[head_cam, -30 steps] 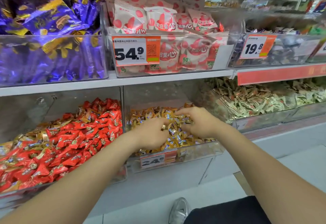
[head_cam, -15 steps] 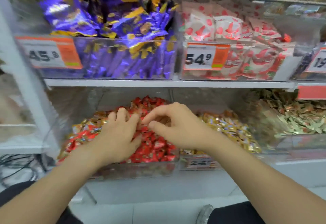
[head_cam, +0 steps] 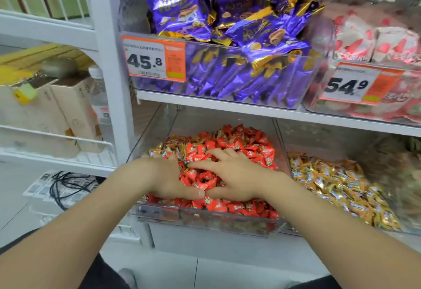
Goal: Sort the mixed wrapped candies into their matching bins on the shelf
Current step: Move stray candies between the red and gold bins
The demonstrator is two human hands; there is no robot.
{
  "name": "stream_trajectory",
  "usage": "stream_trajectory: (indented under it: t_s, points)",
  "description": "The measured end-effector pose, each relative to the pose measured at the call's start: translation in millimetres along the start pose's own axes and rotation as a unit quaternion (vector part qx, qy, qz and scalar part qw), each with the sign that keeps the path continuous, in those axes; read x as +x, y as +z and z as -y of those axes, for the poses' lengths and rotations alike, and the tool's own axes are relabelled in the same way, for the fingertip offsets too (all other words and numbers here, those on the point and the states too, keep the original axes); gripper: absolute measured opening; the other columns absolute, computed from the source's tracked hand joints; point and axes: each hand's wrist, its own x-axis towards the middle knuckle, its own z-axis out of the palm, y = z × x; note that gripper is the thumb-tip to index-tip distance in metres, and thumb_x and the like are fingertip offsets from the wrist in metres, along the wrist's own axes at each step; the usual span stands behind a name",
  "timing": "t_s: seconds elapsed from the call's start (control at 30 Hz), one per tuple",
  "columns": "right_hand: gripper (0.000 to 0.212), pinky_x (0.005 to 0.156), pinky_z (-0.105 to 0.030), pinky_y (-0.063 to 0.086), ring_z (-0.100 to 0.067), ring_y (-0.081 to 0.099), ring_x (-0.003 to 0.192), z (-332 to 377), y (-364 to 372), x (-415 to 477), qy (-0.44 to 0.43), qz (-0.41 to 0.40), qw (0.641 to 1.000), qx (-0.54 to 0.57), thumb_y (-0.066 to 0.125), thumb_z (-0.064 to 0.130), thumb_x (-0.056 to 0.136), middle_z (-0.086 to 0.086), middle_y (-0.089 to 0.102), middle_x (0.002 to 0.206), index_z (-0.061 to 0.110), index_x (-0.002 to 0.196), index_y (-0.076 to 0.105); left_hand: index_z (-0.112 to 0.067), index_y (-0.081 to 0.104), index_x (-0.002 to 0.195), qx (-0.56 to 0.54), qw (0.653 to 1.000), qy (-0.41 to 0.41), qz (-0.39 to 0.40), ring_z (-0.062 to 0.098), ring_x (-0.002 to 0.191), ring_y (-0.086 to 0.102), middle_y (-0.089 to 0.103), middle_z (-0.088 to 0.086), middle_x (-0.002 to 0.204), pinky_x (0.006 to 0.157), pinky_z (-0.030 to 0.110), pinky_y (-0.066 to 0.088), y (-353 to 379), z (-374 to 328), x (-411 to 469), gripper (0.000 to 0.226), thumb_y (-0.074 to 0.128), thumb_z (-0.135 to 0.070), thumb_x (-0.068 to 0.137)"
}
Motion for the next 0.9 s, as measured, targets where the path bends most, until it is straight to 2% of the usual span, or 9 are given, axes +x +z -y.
stream_trajectory:
  t_s: [0.17,0.27,0.37,0.43,0.53,0.63,0.77,0.83,0.9]
  points:
    - [0.063,0.119,-0.057,0.028,-0.036,0.031,0.143,3,-6,16,0.054,-0.038,0.994,-0.082,0.05,0.066,0.1,-0.008,0.033,0.16,0.053,0.157,0.026,-0.009,-0.016,0.163,-0.004,0.999,0.01,-0.031,0.051,0.152,0.009,0.004,0.031,0.165,0.121,0.055,0.026,19,-12,14,0.133,0.045,-0.093,0.08]
    - [0.059,0.115,-0.054,0.031,-0.038,0.033,0.14,0,-12,12,0.083,-0.059,0.989,-0.108,0.064,0.045,0.098,-0.01,0.04,0.15,0.046,0.151,0.038,-0.008,-0.011,0.163,-0.042,0.996,0.04,-0.071,0.052,0.148,0.013,0.011,0.031,0.159,0.118,0.061,0.031,30,-17,24,0.127,0.052,-0.085,0.083]
    - [0.056,0.107,-0.048,0.035,-0.034,0.039,0.131,-3,-26,-1,0.092,-0.02,0.995,-0.034,0.067,0.036,0.087,-0.003,0.046,0.131,0.046,0.139,0.05,-0.012,0.009,0.16,-0.091,0.984,0.104,-0.113,0.049,0.142,0.023,0.022,0.025,0.149,0.114,0.058,0.036,31,-18,27,0.107,0.067,-0.066,0.088]
    - [0.055,0.105,-0.046,0.033,-0.029,0.039,0.126,-1,-34,-14,0.082,-0.001,0.997,0.0,0.07,0.036,0.081,0.002,0.046,0.127,0.05,0.131,0.055,-0.02,0.023,0.153,-0.132,0.975,0.144,-0.104,0.044,0.142,0.023,0.025,0.017,0.145,0.114,0.054,0.037,26,-15,28,0.097,0.074,-0.063,0.083]
    - [0.054,0.113,-0.049,0.027,-0.025,0.035,0.13,1,-43,-21,0.079,-0.035,0.992,0.092,0.073,0.038,0.074,0.006,0.042,0.143,0.055,0.124,0.06,-0.033,0.018,0.158,-0.149,0.977,0.142,-0.063,0.043,0.152,0.01,0.018,0.01,0.158,0.12,0.057,0.03,11,-7,27,0.107,0.072,-0.071,0.073]
    - [0.056,0.114,-0.048,0.035,-0.023,0.047,0.125,-5,-43,-6,0.069,-0.104,0.98,0.154,0.062,0.036,0.064,0.008,0.053,0.135,0.053,0.118,0.064,-0.031,0.017,0.161,-0.161,0.98,0.079,-0.089,0.044,0.153,0.003,0.01,0.01,0.165,0.12,0.057,0.027,-2,-4,27,0.09,0.059,-0.06,0.087]
    - [0.05,0.106,-0.034,0.047,-0.022,0.063,0.115,-6,-28,30,0.066,-0.197,0.962,0.179,0.064,0.016,0.078,-0.001,0.071,0.121,0.023,0.127,0.071,-0.006,0.024,0.152,-0.159,0.98,0.002,-0.123,0.051,0.144,0.024,0.025,0.028,0.153,0.112,0.053,0.035,-10,-2,46,0.079,0.061,-0.043,0.094]
    - [0.055,0.106,-0.04,0.049,-0.028,0.062,0.119,0,-18,53,0.081,-0.203,0.962,0.163,0.063,0.032,0.083,-0.006,0.068,0.125,0.028,0.138,0.063,0.0,0.031,0.147,-0.163,0.982,0.016,-0.094,0.045,0.132,0.047,0.044,0.026,0.142,0.102,0.046,0.048,-15,0,61,0.086,0.073,-0.039,0.083]
    - [0.072,0.109,-0.044,0.049,-0.032,0.057,0.128,7,-14,73,0.094,-0.15,0.972,0.156,0.058,0.055,0.076,-0.008,0.062,0.136,0.041,0.146,0.05,-0.002,0.051,0.13,-0.213,0.975,0.03,-0.056,0.031,0.106,0.07,0.066,0.014,0.117,0.081,0.038,0.06,-24,7,70,0.071,0.083,-0.032,0.073]
